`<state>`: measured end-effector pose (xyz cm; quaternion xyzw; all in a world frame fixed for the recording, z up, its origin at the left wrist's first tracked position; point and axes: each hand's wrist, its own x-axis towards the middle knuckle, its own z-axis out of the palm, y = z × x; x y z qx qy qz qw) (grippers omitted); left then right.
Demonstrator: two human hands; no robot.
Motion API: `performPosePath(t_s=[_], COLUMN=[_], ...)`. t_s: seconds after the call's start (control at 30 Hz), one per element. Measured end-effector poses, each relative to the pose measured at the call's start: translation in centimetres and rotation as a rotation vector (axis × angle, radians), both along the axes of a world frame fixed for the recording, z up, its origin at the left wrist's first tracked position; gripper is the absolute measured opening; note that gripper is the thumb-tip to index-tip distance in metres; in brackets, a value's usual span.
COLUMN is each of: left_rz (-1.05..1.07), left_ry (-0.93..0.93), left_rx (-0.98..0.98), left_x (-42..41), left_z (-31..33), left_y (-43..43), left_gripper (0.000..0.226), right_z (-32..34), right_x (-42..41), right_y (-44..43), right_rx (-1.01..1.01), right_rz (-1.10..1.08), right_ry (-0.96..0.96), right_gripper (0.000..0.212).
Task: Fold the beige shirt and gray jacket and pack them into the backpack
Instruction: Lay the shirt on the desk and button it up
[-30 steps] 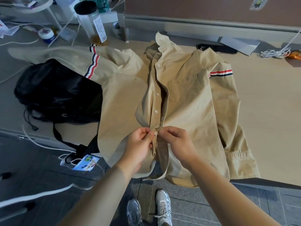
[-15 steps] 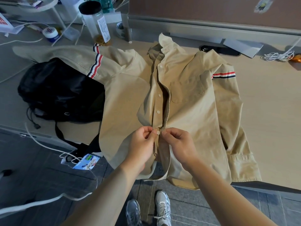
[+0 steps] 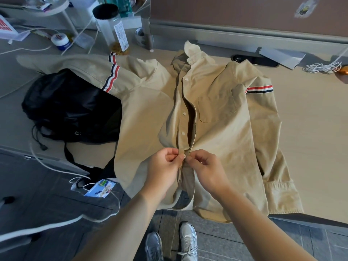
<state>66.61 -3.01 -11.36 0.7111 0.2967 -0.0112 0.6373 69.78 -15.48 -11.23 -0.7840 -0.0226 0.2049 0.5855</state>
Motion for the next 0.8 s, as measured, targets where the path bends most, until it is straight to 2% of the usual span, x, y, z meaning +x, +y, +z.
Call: performPosePath(t_s=[0.17, 0.23, 0.33, 0.5, 0.6, 0.73, 0.8], left_rz=[-0.002, -0.018, -0.037, -0.051, -0.065, -0.123, -0.107], left_ry=[0.034, 0.043, 0.056, 0.106, 0.132, 0.192, 0.208], left_rx=[0.02, -0.037, -0.135, -0.151, -0.165, -0.136, -0.13], left_x=[0.5, 0.5, 0.6, 1.0, 1.1, 1.5, 1.7], left_z=[0.0, 0.2, 0.9, 1.6, 2.2, 2.6, 2.6], left_y=[0.2, 0.3, 0.3, 0.6, 0.8, 0.9, 0.9], left_gripper=[0.014, 0.011, 0.012, 0.013, 0.009, 0.031, 0.034], right_z=[0.7, 0.6, 0.6, 0.6, 0.4, 0.5, 0.3], right_x=[0.1, 0.7, 1.4, 1.4, 1.8, 1.7, 1.6], right_y=[-0.1, -0.6, -1.0, -0.2, 0.0, 0.2, 0.2], right_rx=[-0.183, -0.134, 0.071, 0.08, -0.052, -0.271, -0.263], right_rz=[0.203, 0.185, 0.064, 0.017, 0.036, 0.144, 0.131], right_ry=[-0.212, -0.144, 0.06, 0.109, 0.018, -0.236, -0.24], right_gripper=[0.019, 0.02, 0.014, 0.017, 0.025, 0.036, 0.034])
